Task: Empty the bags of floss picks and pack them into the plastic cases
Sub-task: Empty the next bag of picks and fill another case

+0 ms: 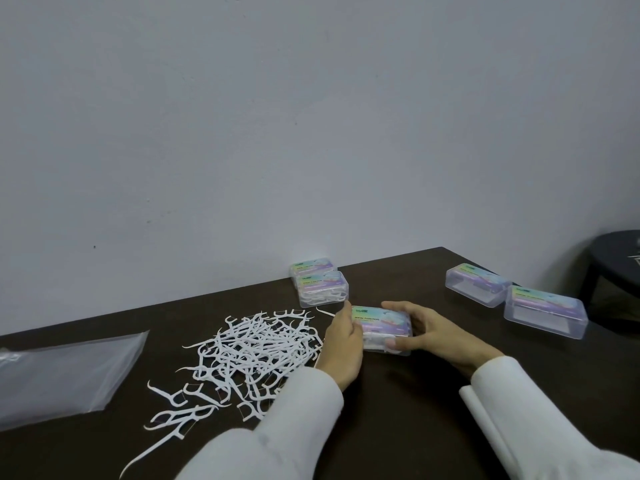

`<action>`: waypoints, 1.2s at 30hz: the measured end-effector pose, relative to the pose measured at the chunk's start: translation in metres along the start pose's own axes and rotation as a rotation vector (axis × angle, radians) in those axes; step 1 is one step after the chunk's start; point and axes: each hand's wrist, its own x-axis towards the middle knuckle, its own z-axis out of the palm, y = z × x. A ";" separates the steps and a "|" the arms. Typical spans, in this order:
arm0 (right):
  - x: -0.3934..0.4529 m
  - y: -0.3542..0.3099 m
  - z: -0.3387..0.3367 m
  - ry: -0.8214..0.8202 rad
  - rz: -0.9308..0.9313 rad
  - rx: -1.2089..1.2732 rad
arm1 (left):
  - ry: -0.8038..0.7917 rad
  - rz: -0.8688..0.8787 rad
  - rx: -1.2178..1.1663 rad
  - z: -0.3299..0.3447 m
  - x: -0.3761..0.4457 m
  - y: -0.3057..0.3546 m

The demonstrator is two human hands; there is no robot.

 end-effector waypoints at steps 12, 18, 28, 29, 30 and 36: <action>0.001 0.005 -0.003 -0.027 -0.074 0.006 | 0.025 -0.001 0.012 -0.003 0.001 0.000; 0.002 0.005 -0.001 -0.040 -0.012 0.029 | 0.029 0.010 0.005 -0.007 -0.001 0.000; 0.004 0.002 0.005 0.022 0.010 0.085 | -0.020 0.060 0.138 -0.006 0.000 0.001; 0.004 0.002 0.005 0.022 0.008 0.093 | -0.018 0.063 0.144 -0.006 0.000 0.001; 0.004 0.002 0.006 0.023 0.010 0.101 | -0.016 0.068 0.147 -0.006 0.000 0.001; 0.000 -0.003 0.008 0.045 -0.021 0.063 | -0.056 0.022 0.080 -0.012 0.004 0.002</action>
